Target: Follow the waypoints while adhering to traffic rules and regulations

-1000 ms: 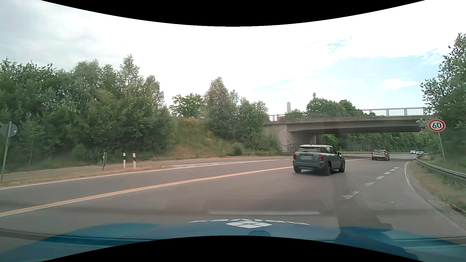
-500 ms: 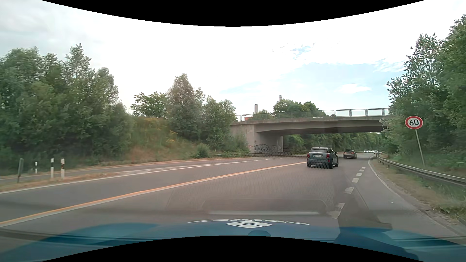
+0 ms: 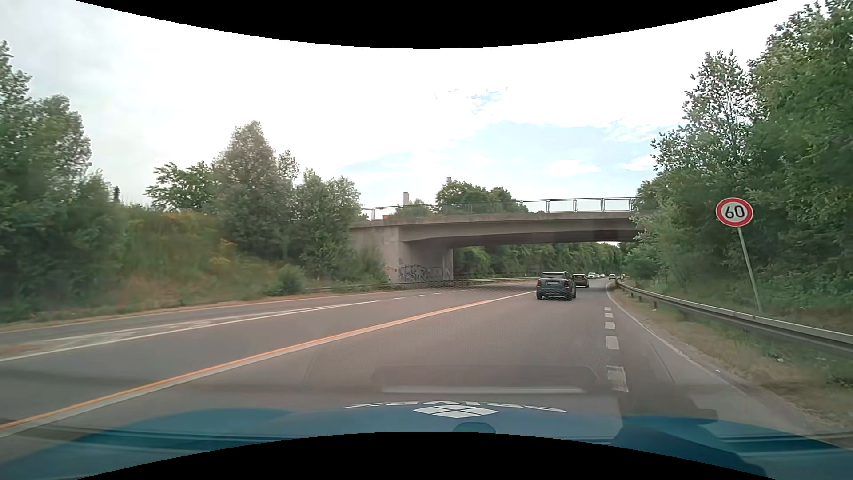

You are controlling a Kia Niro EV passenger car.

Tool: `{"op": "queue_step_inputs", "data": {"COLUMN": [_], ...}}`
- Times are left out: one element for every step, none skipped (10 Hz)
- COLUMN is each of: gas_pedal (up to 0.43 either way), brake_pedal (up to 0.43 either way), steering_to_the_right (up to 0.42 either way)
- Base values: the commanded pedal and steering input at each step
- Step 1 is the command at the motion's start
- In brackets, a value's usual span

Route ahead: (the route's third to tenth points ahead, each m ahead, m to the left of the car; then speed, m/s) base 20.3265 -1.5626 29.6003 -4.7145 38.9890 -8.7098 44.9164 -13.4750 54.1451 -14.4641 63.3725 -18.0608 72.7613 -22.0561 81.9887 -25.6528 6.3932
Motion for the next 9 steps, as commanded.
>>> {"op": "queue_step_inputs", "data": {"gas_pedal": [0.531, 0.531, 0.531, 0.531, 0.531, 0.531, 0.520, 0.520, 0.512], "brake_pedal": [0.000, 0.000, 0.000, 0.000, 0.000, 0.000, 0.000, 0.000, 0.000], "steering_to_the_right": [0.216, 0.211, 0.199, 0.181, 0.170, 0.163, 0.152, 0.140, 0.122]}}
